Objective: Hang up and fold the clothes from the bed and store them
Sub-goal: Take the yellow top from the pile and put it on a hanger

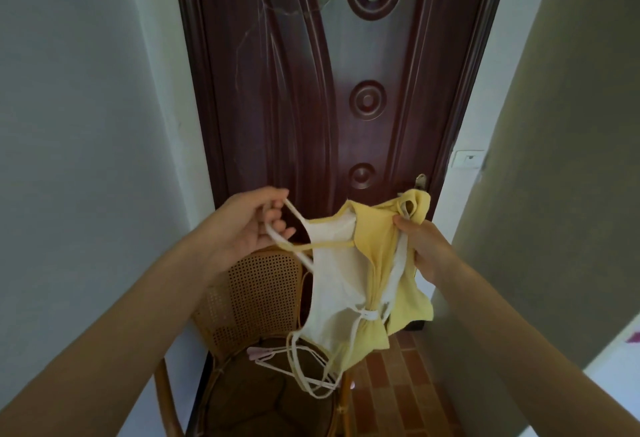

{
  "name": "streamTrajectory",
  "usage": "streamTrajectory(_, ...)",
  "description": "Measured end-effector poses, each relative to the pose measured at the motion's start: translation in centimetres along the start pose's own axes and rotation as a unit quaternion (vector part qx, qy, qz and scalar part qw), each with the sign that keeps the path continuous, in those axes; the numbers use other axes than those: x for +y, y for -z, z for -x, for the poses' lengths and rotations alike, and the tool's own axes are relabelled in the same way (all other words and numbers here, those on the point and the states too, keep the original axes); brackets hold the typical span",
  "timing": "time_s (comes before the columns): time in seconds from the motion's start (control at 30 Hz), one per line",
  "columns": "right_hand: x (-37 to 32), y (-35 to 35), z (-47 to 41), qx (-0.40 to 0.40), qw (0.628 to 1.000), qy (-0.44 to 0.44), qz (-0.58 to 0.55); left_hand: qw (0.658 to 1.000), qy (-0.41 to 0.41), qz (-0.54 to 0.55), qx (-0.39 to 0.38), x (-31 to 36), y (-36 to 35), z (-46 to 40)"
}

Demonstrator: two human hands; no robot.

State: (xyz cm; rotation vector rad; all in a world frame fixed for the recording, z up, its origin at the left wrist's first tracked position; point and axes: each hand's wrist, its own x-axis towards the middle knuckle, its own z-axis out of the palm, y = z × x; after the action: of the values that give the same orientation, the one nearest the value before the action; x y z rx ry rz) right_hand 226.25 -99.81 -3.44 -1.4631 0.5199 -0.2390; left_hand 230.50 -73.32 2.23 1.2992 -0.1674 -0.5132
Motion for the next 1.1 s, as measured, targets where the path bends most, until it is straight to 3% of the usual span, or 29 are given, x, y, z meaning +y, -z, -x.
streamTrajectory(0.17,1.7,-0.5,-1.6,0.022,0.998,-0.031,0.040,0.990,-0.023,0.075,-0.120,1.5,-2.8,1.3)
streamTrajectory(0.3,1.3,-1.4,-1.4,-0.023,0.993,-0.046,0.102,0.982,-0.075,0.003,-0.175,1.5,-4.1,0.5)
streamTrajectory(0.4,0.1,-2.0,0.1,-0.078,0.984,-0.027,0.158,0.975,-0.113,-0.103,-0.160,0.8,-4.6,-0.4)
streamTrajectory(0.5,-1.2,-2.5,1.6,-0.117,0.983,0.031,0.138,0.965,-0.123,-0.189,-0.137,-0.1,-5.0,-0.9)
streamTrajectory(0.67,-2.5,-4.1,3.6,-0.304,0.937,0.096,0.144,0.935,-0.135,-0.311,-0.101,-0.9,-5.2,-1.2)
streamTrajectory(0.97,-0.4,-6.9,2.7,-0.349,0.902,0.108,0.231,0.935,-0.196,-0.297,-0.006,0.0,-3.0,-0.6)
streamTrajectory(1.1,-0.5,-6.9,2.3,-0.321,0.917,0.094,0.217,0.944,-0.209,-0.247,0.070,0.5,-1.5,-0.6)
